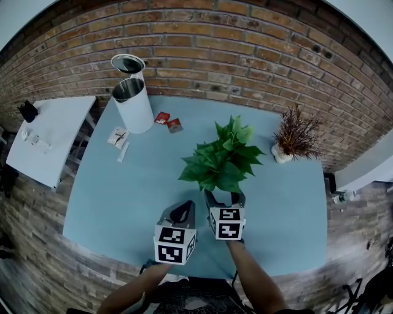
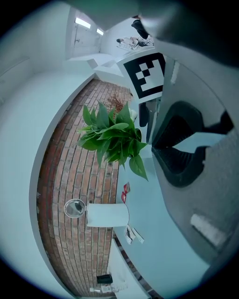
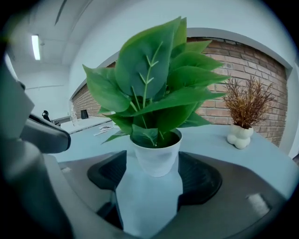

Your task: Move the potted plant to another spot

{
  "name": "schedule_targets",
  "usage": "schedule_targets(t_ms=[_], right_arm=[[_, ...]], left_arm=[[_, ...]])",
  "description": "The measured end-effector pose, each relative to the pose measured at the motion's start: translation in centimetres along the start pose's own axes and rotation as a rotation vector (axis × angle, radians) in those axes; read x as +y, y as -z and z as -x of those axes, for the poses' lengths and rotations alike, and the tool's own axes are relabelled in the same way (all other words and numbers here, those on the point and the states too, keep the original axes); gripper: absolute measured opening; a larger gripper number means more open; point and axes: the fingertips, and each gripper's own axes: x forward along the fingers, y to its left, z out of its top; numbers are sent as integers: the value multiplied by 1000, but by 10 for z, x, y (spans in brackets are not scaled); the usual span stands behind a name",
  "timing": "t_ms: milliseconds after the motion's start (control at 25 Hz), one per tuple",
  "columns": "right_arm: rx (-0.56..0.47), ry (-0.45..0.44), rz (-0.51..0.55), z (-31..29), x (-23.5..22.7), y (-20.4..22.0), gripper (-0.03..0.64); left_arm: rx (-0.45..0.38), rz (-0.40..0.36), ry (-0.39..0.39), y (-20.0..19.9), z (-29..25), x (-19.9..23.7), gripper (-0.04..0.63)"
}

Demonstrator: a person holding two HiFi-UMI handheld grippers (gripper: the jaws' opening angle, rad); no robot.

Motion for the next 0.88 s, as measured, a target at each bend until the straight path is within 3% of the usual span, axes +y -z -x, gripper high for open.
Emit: schedule_targets(t_ms=[360, 880], right_arm=[[21, -45, -31, -28, -2, 9, 468], [-12, -42, -24, -51, -6, 8, 474]], left_arm=[[41, -2, -21, 6, -16, 1, 0], [57, 4, -68, 7, -23, 7, 0]])
